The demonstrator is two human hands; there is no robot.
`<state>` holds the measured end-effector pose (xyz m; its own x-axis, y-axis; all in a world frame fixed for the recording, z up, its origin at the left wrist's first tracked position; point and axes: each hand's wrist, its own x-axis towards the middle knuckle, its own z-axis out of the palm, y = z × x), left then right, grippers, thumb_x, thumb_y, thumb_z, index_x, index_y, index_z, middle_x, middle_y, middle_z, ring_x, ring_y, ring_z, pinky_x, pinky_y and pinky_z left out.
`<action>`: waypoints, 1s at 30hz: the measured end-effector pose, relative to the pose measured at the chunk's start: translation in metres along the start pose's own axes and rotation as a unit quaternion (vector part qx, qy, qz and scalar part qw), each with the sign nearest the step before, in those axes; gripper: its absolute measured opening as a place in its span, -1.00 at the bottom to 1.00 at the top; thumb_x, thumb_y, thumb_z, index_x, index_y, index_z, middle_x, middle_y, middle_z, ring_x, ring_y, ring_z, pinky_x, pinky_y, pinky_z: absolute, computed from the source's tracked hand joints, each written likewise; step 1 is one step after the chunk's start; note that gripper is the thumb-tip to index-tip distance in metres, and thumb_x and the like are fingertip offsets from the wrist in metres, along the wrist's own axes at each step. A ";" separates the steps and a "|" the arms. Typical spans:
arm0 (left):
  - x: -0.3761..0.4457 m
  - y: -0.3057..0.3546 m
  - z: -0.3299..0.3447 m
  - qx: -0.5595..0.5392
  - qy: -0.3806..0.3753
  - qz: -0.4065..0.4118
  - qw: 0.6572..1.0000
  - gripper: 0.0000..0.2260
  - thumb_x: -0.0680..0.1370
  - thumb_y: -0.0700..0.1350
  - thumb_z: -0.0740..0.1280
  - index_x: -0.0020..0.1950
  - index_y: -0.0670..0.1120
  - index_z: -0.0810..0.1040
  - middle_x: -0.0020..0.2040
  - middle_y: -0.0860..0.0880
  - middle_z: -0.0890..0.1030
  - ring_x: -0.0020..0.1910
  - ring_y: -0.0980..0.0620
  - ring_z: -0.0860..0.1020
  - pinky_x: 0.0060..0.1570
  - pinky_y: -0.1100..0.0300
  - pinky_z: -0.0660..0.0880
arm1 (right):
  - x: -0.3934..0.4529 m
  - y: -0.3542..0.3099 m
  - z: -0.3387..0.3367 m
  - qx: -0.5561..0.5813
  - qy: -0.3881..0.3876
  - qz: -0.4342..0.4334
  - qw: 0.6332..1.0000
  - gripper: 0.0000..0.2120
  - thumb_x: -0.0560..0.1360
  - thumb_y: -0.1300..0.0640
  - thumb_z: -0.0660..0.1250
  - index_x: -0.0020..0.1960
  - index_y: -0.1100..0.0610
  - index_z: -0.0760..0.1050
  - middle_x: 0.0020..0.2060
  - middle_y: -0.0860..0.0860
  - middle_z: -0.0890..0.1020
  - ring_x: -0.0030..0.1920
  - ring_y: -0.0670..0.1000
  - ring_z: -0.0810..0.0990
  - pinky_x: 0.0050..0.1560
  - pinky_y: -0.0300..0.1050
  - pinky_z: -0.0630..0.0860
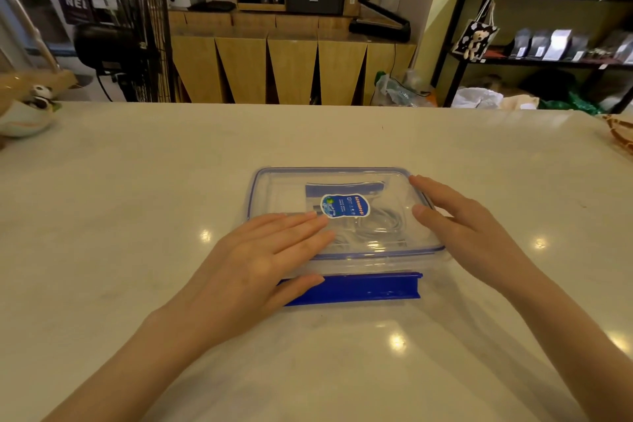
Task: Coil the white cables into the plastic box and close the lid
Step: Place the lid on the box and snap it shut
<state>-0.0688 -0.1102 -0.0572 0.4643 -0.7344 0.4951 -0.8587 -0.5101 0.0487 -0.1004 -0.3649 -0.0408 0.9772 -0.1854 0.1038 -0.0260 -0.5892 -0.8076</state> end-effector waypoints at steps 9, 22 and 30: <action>-0.006 0.000 0.002 0.031 0.014 0.012 0.999 -0.65 0.53 -0.01 0.19 0.22 -0.16 0.52 0.22 -0.08 0.57 0.21 0.00 0.52 0.17 0.08 0.41 | -0.004 -0.009 0.008 -0.165 0.032 -0.053 0.984 -0.60 0.56 0.00 0.09 0.38 -0.03 0.28 0.44 -0.08 0.27 0.40 -0.07 0.23 0.26 -0.22 0.18; -0.009 0.003 0.001 0.047 -0.036 0.003 0.998 -0.35 0.35 0.23 0.37 0.30 -0.14 0.43 0.31 -0.07 0.49 0.29 0.01 0.45 0.26 0.09 0.34 | -0.030 0.017 0.024 -0.310 0.026 -0.396 0.864 -0.39 0.33 -0.14 0.40 0.27 0.10 0.34 0.23 0.02 0.54 0.29 -0.03 0.42 0.30 0.00 0.34; -0.007 0.001 -0.006 -0.053 -0.051 -0.031 0.997 -0.41 0.35 0.16 0.35 0.31 -0.08 0.43 0.32 0.00 0.47 0.32 0.10 0.40 0.29 0.13 0.32 | -0.032 0.013 0.016 -0.219 -0.010 -0.376 0.900 -0.47 0.32 -0.12 0.41 0.21 0.04 0.41 0.25 -0.03 0.52 0.31 -0.08 0.43 0.32 0.01 0.32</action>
<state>-0.0742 -0.1029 -0.0558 0.5322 -0.7469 0.3986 -0.8432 -0.5098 0.1704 -0.1292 -0.3543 -0.0638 0.7571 0.4063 0.5117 0.5673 -0.7972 -0.2064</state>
